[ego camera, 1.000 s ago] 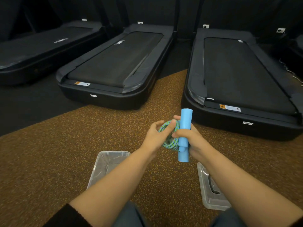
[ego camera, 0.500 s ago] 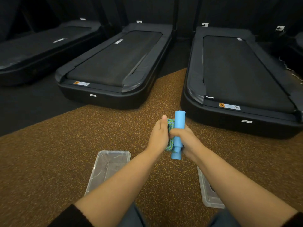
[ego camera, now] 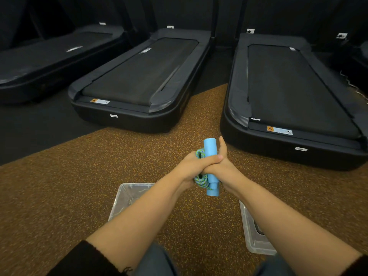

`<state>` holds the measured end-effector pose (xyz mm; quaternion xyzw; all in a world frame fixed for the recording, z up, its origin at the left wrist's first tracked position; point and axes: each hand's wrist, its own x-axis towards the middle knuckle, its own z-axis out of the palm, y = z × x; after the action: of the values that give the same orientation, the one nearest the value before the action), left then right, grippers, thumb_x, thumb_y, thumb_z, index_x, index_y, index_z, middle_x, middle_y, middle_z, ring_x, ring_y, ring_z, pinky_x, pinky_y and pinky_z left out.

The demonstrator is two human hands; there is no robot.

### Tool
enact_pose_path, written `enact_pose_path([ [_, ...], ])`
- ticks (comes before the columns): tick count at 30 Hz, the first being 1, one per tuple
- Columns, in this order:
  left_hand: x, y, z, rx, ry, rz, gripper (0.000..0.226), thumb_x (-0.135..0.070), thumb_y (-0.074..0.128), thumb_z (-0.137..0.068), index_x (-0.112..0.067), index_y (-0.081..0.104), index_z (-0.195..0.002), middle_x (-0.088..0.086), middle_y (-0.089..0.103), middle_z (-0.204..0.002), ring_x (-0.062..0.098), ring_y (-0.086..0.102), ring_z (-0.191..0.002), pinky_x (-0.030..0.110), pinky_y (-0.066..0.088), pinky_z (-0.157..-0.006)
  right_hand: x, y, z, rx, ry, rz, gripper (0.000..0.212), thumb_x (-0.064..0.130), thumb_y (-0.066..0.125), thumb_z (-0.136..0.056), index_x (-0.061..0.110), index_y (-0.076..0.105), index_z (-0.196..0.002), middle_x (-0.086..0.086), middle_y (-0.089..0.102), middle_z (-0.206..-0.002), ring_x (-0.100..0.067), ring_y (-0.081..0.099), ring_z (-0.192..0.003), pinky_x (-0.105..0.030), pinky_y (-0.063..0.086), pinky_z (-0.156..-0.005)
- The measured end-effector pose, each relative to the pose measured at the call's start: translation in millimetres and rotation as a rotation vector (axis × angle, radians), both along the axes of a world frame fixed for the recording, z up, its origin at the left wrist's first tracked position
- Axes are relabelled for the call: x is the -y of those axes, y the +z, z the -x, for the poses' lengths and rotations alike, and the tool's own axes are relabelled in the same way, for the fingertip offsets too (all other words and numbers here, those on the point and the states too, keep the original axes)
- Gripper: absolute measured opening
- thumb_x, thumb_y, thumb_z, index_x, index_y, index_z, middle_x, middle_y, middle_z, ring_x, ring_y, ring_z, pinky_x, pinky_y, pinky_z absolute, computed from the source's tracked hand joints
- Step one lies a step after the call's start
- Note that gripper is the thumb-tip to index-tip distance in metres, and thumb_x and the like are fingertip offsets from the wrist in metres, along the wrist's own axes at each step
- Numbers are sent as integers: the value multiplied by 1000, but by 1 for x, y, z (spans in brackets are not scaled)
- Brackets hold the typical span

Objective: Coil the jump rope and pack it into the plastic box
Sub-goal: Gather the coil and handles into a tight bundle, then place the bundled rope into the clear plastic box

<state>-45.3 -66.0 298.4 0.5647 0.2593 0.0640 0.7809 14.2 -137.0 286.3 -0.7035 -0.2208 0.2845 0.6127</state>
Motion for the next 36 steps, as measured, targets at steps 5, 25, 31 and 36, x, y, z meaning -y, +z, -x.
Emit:
enact_pose_path([
  [5,-8,3,2,-46,22,83,17,-11,66,-84,-4,65,-100,13,68,-79,17,68,-61,26,59,-60,-2,-2,0,-61,147,-8,124,4,63,-47,37,-2,-148,-12,37,-141,-26,56,-117,-49,47,-100],
  [25,-101,-82,51,-302,221,-18,21,-18,76,-75,-4,64,-86,15,65,-81,24,62,-68,32,52,-66,-52,-78,25,-329,444,280,74,18,65,-78,27,27,-141,-2,56,-117,-19,55,-104,-40,44,-85],
  [31,-127,-144,72,-432,295,16,22,-16,76,-73,-6,65,-88,14,67,-82,25,62,-72,35,51,-73,-40,-152,13,-336,354,470,55,17,61,-86,20,38,-136,-3,56,-117,-15,55,-97,-27,46,-72],
  [36,-143,-181,80,-528,258,38,20,-21,73,-76,-11,63,-90,9,65,-78,19,61,-66,29,51,-65,-12,-211,-9,-333,196,578,37,12,59,-86,18,49,-121,-3,58,-104,-15,56,-88,-27,46,-66],
])
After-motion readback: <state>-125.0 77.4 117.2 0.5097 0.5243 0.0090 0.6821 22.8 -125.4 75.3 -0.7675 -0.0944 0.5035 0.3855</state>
